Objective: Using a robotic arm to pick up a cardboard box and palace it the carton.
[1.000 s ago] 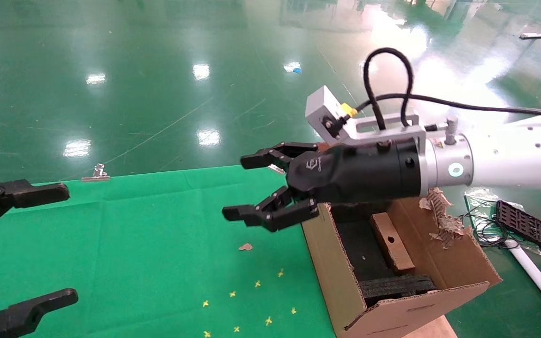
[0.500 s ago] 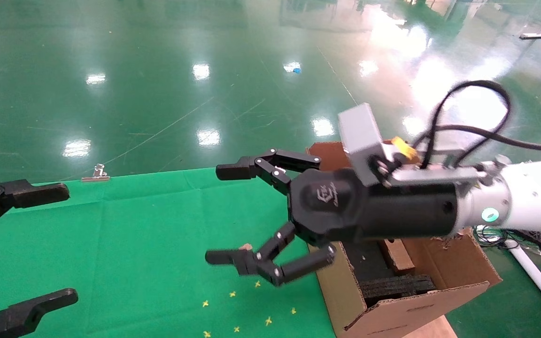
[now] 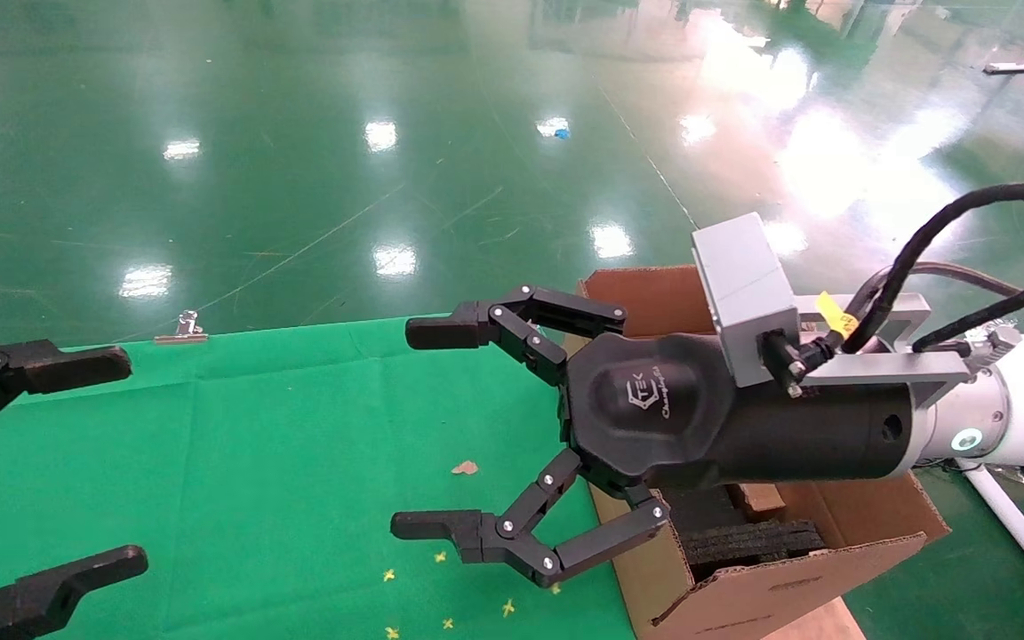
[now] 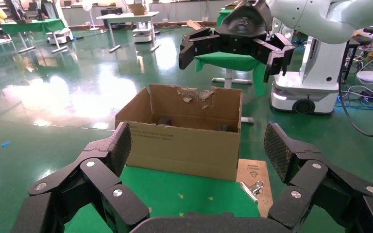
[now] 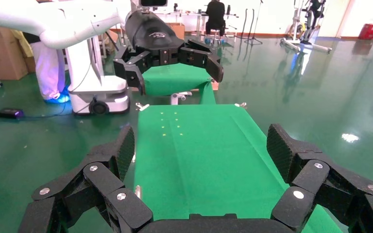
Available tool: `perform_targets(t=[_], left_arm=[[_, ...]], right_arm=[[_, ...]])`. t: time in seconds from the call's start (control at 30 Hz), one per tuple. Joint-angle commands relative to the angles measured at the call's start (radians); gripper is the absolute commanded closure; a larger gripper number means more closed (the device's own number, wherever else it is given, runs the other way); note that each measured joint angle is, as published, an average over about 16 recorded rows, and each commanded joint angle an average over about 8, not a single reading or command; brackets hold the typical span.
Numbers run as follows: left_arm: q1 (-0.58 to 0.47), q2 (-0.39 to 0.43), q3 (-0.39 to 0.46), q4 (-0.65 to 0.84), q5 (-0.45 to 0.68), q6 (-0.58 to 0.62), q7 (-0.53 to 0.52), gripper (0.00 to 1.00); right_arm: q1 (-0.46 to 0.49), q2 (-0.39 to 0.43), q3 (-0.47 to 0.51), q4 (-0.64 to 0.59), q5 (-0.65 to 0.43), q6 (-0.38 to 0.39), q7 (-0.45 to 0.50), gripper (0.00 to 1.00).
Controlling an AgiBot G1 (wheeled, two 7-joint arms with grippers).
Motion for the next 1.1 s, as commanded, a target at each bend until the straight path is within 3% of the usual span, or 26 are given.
perform_targets(t=[0.03,1.1], left_arm=[[0.0,0.0,0.0,0.0,0.0,0.0,0.0,0.0],[0.0,0.0,0.0,0.0,0.0,0.0,0.0,0.0]], right_arm=[[0.006,0.0,-0.006,-0.003,-0.002,0.001,0.002,0.0],[0.03,-0.001,-0.033,-0.015,-0.015,0.008,0.01,0.0]])
